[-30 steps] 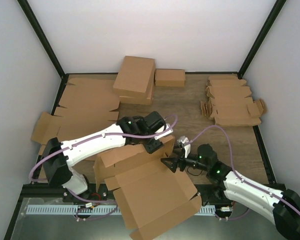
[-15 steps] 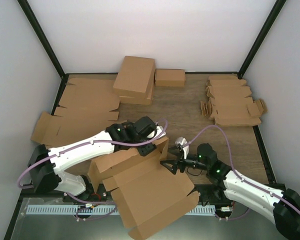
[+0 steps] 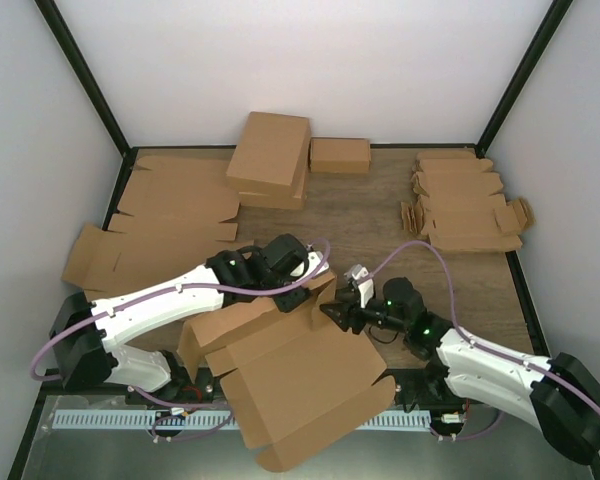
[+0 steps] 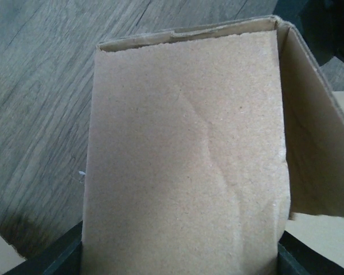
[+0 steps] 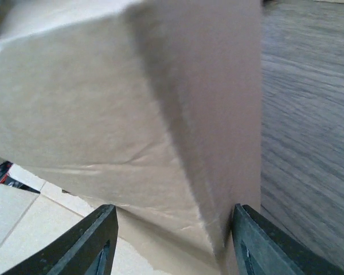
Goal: Fold the paper box
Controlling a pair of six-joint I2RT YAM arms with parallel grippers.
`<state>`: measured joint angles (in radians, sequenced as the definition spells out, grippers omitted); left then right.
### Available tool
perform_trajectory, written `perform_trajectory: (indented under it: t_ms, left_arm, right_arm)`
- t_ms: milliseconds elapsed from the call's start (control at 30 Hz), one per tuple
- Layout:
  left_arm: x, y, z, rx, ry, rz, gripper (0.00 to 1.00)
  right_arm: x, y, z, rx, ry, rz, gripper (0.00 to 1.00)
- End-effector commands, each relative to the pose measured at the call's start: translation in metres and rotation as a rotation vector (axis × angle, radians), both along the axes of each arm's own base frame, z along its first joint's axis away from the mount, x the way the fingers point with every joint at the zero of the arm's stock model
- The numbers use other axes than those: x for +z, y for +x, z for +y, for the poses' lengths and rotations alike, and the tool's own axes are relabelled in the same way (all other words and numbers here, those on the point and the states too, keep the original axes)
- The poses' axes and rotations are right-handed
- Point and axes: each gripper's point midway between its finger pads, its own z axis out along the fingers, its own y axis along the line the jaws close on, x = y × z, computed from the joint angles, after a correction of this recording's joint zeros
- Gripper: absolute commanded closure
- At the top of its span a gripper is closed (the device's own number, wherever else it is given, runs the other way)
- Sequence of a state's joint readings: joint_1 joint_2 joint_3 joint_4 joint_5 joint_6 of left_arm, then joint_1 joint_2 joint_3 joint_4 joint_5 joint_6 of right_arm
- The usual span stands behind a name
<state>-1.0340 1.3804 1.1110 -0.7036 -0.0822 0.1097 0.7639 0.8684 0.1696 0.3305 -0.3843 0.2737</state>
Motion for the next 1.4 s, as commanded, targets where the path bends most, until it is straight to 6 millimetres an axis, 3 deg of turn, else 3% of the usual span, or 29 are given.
perform_trajectory:
  t_ms: [0,400,567,933,1133,1267,1367]
  left_arm:
    - [0.007,-0.002,-0.007,-0.027,-0.055,-0.010,0.39]
    - [0.010,-0.010,-0.012,-0.039,-0.079,0.043,0.39]
    - [0.009,-0.014,-0.011,-0.034,-0.071,0.071,0.39]
    - [0.003,-0.010,-0.015,0.012,-0.060,0.110,0.39]
    - [0.005,-0.013,-0.025,0.006,-0.091,0.149,0.39]
    - [0.005,-0.013,-0.027,0.009,-0.099,0.156,0.39]
    - [0.003,-0.012,-0.024,0.020,-0.089,0.153,0.39]
  right_arm:
    - [0.028,0.025,0.003,-0.100,0.036,-0.079,0.43]
    - [0.019,0.049,0.010,-0.166,-0.011,-0.094,0.49]
    - [0.022,0.058,0.008,-0.202,-0.007,-0.119,0.56]
    - [0.021,0.076,0.000,-0.383,-0.031,-0.161,0.77]
    - [0.012,0.088,-0.010,-0.575,-0.118,-0.181,0.99]
    - [0.004,0.094,-0.018,-0.642,-0.156,-0.166,0.99]
    - [0.003,0.096,-0.018,-0.644,-0.172,-0.168,0.88]
